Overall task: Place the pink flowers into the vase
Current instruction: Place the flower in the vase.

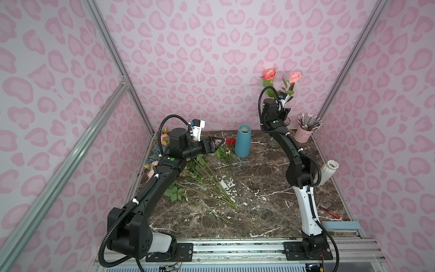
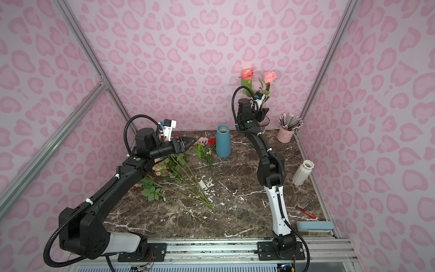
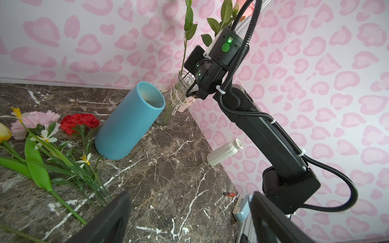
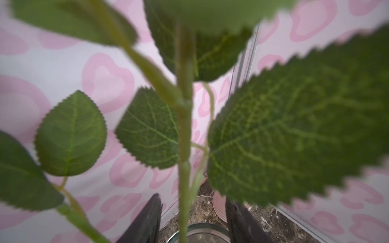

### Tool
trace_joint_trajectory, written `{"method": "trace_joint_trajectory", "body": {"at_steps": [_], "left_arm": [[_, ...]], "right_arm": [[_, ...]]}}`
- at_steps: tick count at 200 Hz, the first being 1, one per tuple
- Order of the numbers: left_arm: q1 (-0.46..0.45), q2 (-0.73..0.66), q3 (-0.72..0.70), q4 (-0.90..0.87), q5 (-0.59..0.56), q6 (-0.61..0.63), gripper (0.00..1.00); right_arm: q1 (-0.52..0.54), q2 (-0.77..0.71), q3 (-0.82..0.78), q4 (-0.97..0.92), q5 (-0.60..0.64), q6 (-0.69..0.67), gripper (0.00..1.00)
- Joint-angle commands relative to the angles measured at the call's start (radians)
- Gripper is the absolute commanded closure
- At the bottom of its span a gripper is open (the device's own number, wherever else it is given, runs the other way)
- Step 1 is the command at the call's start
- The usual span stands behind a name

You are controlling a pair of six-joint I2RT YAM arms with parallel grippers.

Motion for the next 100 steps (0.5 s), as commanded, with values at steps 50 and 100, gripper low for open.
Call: {"method": "trace_joint_trajectory", "body": {"at_steps": [50,100], "left_arm": [[-0.001,-0.005,0.004,0.026,-0.012,0.008,0.07],[-0.001,-0.009,0.009,0.01,-0.031,0.017,0.05]], "right_arm": [[0.002,-0.069,-0.05,-0.119,-0.078,0.142,0.46],[0.01,-0.102,-0.067,-0.231,-0.078,0.214,0.47]]}}
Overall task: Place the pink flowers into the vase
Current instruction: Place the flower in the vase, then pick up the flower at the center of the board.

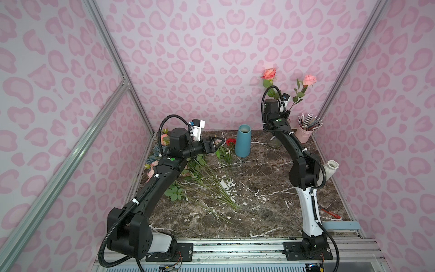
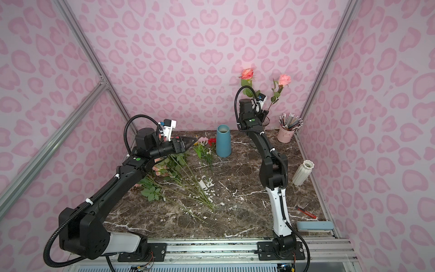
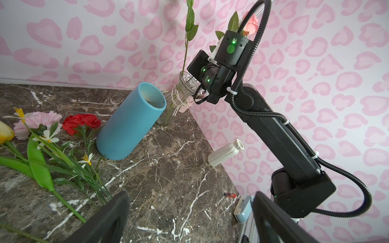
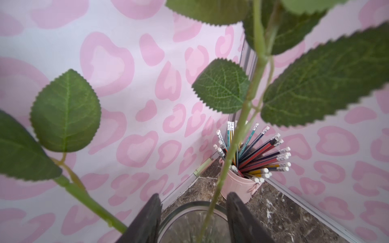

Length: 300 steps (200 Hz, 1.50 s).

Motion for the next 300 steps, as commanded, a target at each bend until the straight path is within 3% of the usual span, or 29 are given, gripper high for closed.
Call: {"method": "trace_joint_trajectory", "body": {"at_steps": [1,34,85,131,189,228,283,300], "left_arm": [[-0.001,-0.007,0.01,0.011,-0.021,0.015,0.05],[0.0,-0.009,0.014,0.001,-0.034,0.023,0.03],[0.006,0.004,0.029,-0.048,-0.094,0.037,0.04],[0.013,0.037,0.079,-0.191,-0.29,0.066,0.08],[0.014,0.044,0.137,-0.419,-0.616,-0.02,0.11],[0.013,0.041,0.035,-0.455,-0.674,-0.149,0.13],[-0.015,0.036,-0.069,-0.43,-0.722,-0.285,0.29],[-0.034,0.043,-0.069,-0.442,-0.762,-0.315,0.42]], "right_arm": [[0.009,-0.018,-0.003,-0.069,0.005,0.053,0.47],[0.028,-0.042,-0.021,-0.17,0.024,0.134,0.47],[0.077,-0.177,-0.199,-0.145,-0.008,0.162,0.48],[0.129,-0.315,-0.337,-0.127,-0.101,0.154,0.49],[0.161,-0.56,-0.546,-0.112,-0.352,0.089,0.5],[0.168,-0.715,-0.731,-0.129,-0.577,0.045,0.51],[0.176,-0.938,-0.939,-0.16,-0.79,0.017,0.52],[0.173,-1.008,-1.0,-0.15,-0.841,0.03,0.51]]}}
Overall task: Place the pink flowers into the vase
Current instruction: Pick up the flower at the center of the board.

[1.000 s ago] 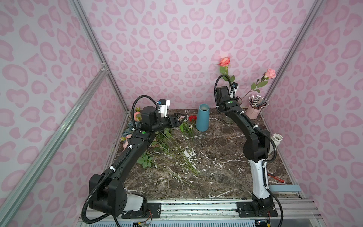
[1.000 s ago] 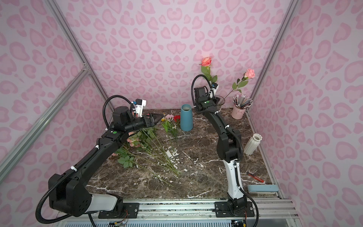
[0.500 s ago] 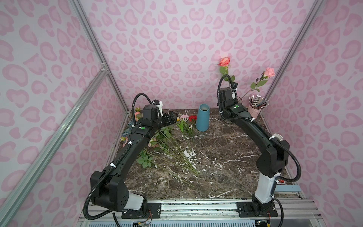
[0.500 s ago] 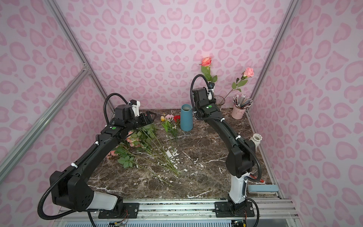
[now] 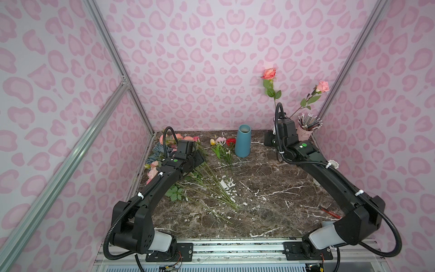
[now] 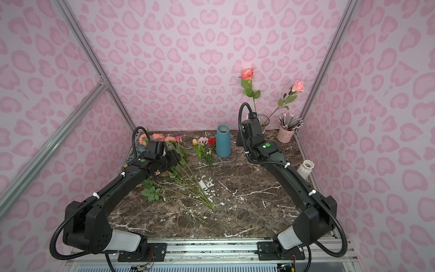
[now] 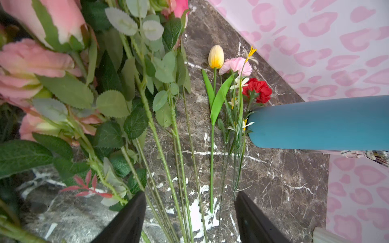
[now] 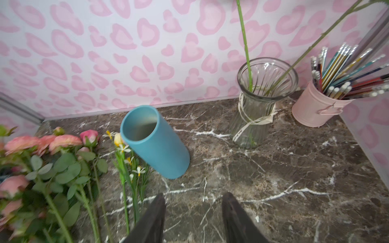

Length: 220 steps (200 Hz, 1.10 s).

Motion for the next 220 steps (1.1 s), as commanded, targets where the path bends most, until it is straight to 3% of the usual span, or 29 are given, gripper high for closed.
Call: {"method": "trace_joint_trajectory", "body": {"at_steps": [1,49,121,220], "left_arm": [[-0.019,0.0,-0.004,0.025,-0.075,-0.076,0.42],[-0.024,0.03,-0.037,0.006,-0.131,-0.187,0.56],[-0.02,0.112,-0.024,0.028,-0.177,-0.283,0.6],[-0.013,0.207,-0.018,0.039,-0.185,-0.321,0.62]], "right_arm": [[-0.001,-0.079,-0.06,0.021,-0.124,0.004,0.51],[-0.002,-0.161,-0.133,-0.009,-0.188,0.019,0.51],[-0.032,-0.218,-0.196,-0.001,-0.23,0.031,0.51],[-0.073,-0.239,-0.251,0.023,-0.281,0.03,0.51]]}}
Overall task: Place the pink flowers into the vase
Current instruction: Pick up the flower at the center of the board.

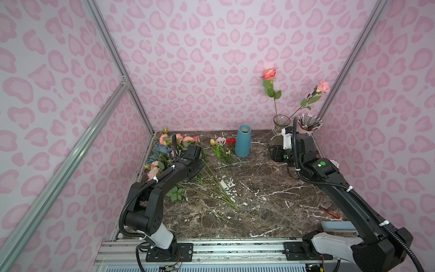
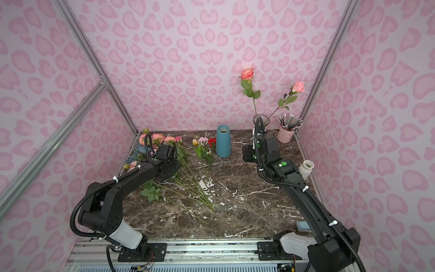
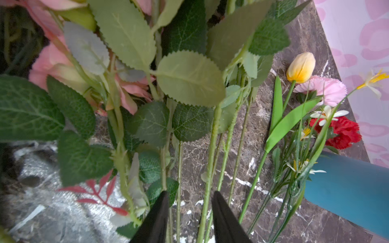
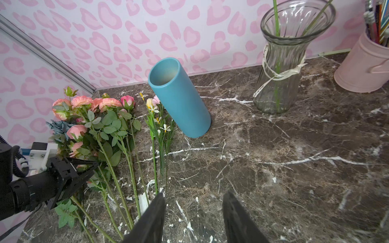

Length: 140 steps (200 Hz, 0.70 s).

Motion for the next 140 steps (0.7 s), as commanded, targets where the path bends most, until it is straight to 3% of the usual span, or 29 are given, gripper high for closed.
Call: {"method": "trace_joint_trajectory", "body": {"at_steps": [1,75,79,120,140], "left_arm": [[0.005,0.016,-0.002,0.035,-0.027,-0.02,0.62],[0.019,0.08,0.005,0.053,-0.024,-0.02,0.63],[0.02,0.082,0.006,0.055,-0.024,-0.019,0.68],[0.026,0.109,0.015,0.066,-0.025,-0.019,0.75],[0.026,0.115,0.018,0.07,-0.024,-0.019,0.85]], "right_arm": [[-0.006,0.0,-0.005,0.03,-0.022,0.011,0.51],[-0.033,0.008,-0.019,0.041,-0.045,0.01,0.51],[-0.035,0.008,-0.019,0.042,-0.049,0.01,0.51],[-0.041,0.011,-0.021,0.048,-0.057,0.011,0.51],[-0.043,0.01,-0.023,0.047,-0.058,0.01,0.51]]}}
